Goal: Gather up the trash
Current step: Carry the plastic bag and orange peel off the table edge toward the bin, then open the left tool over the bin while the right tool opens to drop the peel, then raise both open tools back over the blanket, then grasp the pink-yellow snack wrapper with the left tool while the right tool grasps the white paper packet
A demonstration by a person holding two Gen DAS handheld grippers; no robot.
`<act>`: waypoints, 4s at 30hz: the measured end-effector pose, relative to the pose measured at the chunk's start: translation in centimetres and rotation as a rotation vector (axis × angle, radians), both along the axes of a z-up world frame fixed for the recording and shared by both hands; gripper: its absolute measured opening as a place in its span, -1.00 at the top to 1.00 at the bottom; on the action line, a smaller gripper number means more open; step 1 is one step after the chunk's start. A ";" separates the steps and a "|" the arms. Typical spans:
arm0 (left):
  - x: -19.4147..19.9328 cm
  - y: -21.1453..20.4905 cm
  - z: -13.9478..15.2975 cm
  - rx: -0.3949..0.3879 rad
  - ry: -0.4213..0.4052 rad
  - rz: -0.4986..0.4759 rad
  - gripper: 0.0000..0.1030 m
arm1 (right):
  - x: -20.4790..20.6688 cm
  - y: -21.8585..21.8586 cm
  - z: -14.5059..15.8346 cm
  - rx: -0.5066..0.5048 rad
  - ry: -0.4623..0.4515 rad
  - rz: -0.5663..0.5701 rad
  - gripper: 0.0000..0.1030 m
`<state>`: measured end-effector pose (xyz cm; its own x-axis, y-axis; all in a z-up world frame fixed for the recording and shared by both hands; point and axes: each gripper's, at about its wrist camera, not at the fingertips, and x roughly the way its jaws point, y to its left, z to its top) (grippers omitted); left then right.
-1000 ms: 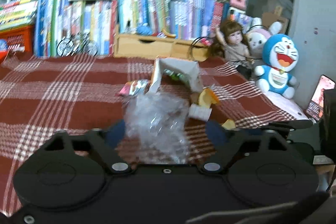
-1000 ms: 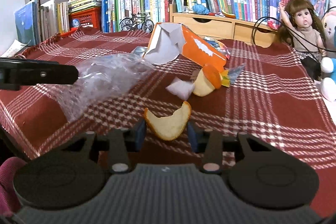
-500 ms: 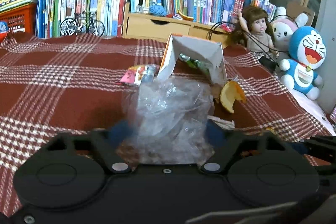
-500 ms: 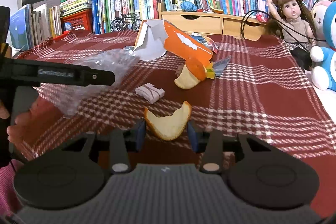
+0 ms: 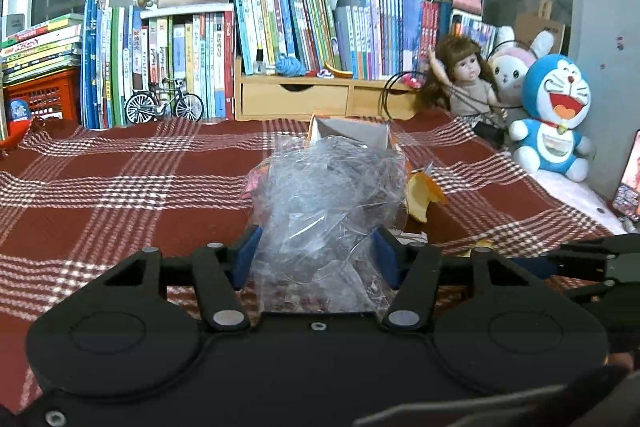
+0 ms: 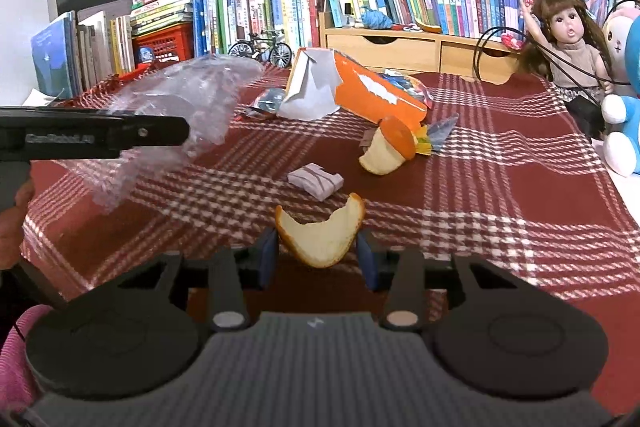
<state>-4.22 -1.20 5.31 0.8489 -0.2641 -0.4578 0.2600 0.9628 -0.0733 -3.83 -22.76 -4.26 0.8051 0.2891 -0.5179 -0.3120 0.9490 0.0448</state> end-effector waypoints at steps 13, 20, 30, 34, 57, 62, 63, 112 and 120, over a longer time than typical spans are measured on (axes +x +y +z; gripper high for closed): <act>-11.4 3.4 0.5 -0.049 0.028 -0.103 -0.10 | -6.3 0.9 0.2 0.054 0.025 0.069 0.08; -17.3 4.8 -0.7 -0.038 0.112 -0.181 -0.10 | -10.9 1.9 -0.5 0.024 0.057 0.158 0.08; -19.8 4.8 -6.3 -0.015 0.367 -0.214 -0.09 | -13.4 3.0 -4.3 -0.018 0.199 0.255 0.08; -18.8 3.9 -8.4 0.010 0.429 -0.220 -0.09 | -13.1 3.3 -6.6 -0.034 0.268 0.260 0.07; -15.7 1.0 -16.7 0.171 0.711 -0.217 -0.15 | -11.3 3.6 -12.2 -0.062 0.413 0.244 0.00; -15.3 0.8 -17.1 0.178 0.713 -0.208 -0.20 | -10.5 4.2 -12.3 -0.074 0.409 0.247 0.00; -15.2 0.8 -17.1 0.182 0.713 -0.208 -0.21 | -10.4 4.2 -12.3 -0.073 0.411 0.246 0.00; -2.9 4.0 0.0 0.083 0.185 -0.011 -0.70 | -6.6 1.6 0.7 0.007 -0.016 0.071 -0.50; 7.1 3.7 -0.7 0.007 0.164 0.157 -0.71 | -1.6 0.8 1.2 0.018 -0.003 -0.009 -0.35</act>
